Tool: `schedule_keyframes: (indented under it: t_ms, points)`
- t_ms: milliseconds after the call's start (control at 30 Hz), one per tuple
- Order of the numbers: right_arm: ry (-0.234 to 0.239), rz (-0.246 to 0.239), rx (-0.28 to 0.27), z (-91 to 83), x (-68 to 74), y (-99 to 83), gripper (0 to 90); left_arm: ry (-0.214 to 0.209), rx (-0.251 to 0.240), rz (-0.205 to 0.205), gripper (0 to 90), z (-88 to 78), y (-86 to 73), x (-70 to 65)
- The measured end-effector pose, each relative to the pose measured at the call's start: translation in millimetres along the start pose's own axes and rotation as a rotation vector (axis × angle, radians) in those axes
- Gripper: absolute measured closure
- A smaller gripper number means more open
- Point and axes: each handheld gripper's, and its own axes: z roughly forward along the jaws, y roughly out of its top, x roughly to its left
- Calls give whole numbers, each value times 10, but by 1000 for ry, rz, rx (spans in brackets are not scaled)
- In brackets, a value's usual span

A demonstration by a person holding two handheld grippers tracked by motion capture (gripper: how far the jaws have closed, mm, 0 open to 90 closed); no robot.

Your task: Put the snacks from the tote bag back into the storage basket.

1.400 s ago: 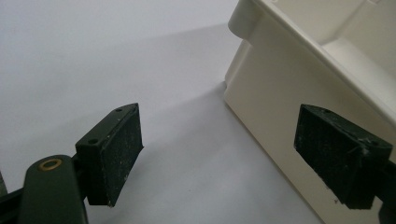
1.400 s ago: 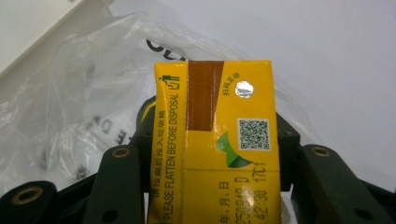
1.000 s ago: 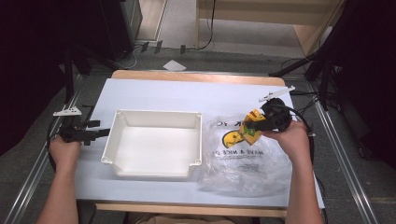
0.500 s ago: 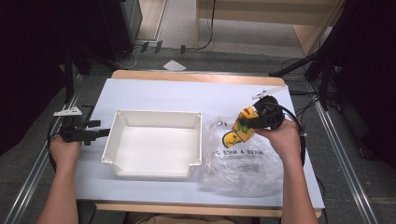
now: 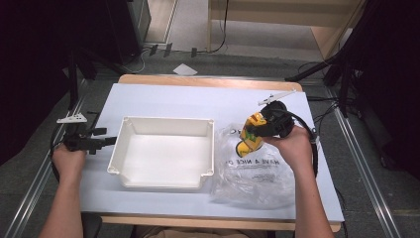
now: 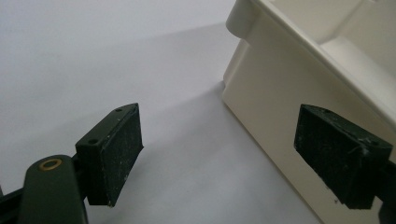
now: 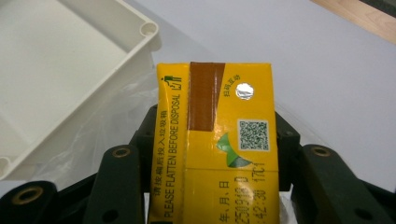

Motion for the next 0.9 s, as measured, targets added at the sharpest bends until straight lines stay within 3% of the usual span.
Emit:
schedule_keyframes:
  t_ms: [267, 467, 667, 900]
  points:
    - [21, -63, -18, -26, 150, 97, 537, -1, -10, -5, 163, -33, -20, 11]
    - [34, -89, -8, 8, 244, 162, 537, 4, -14, -7, 162, -67, -44, 15]
    - [74, -110, -33, 6, 310, 237, 537, 10, -16, -12, 163, -103, -74, 12]
    - [88, -141, -46, 17, 397, 327, 538, 13, -6, -10, 162, -119, -98, -3]
